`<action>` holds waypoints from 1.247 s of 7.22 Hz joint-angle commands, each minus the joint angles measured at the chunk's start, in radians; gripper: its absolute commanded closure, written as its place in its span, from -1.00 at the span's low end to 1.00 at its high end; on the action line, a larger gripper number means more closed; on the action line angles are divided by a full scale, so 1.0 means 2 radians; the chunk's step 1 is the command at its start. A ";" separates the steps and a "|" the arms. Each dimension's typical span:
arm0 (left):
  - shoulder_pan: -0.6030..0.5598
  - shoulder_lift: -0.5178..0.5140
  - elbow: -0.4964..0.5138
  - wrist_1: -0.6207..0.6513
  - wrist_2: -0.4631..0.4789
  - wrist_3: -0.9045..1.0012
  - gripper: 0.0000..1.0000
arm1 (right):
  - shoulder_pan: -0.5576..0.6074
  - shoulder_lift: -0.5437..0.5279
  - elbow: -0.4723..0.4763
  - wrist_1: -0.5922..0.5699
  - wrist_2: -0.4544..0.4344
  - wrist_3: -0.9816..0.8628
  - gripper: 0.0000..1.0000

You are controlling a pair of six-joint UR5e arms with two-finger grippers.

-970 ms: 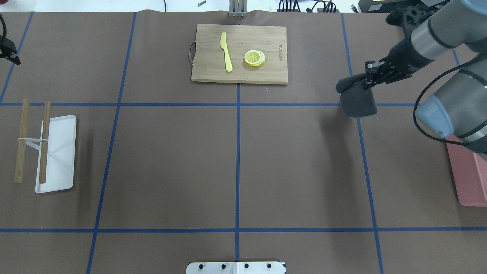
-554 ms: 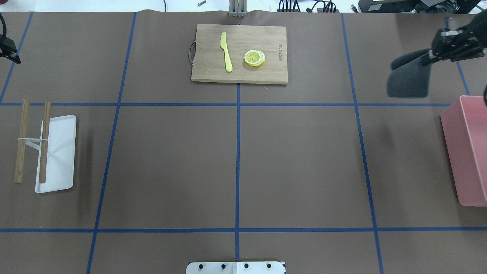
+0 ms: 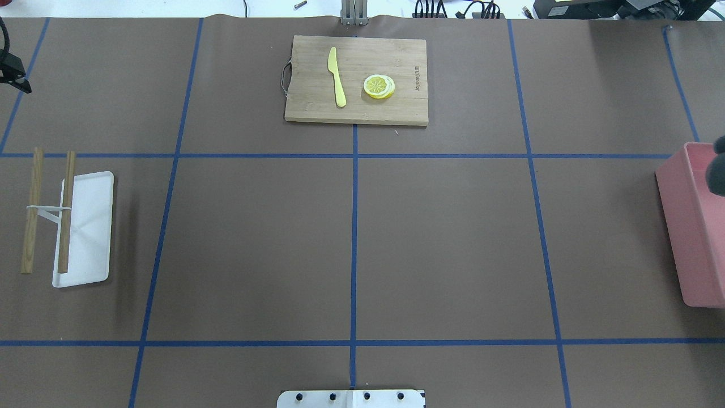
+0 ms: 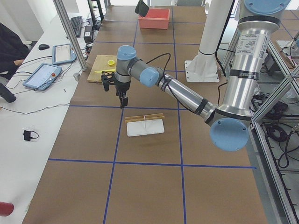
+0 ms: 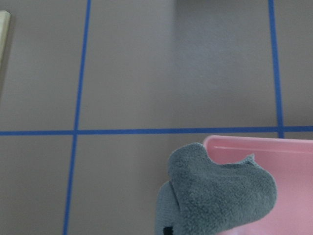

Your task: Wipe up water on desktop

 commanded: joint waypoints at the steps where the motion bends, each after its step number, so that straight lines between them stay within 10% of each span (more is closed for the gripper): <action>1: 0.000 0.000 -0.004 0.000 0.000 0.000 -0.97 | -0.004 -0.021 0.001 -0.065 -0.049 -0.087 1.00; 2: -0.001 0.001 -0.004 0.000 0.000 0.000 -0.97 | -0.009 -0.019 0.001 -0.082 -0.057 -0.096 1.00; 3: -0.001 0.001 -0.005 0.000 0.000 0.000 -0.97 | -0.009 -0.023 0.001 -0.082 -0.061 -0.096 -0.93; 9: -0.041 0.018 -0.012 -0.001 -0.003 0.126 -0.97 | 0.018 -0.027 -0.019 -0.077 -0.076 -0.097 -1.00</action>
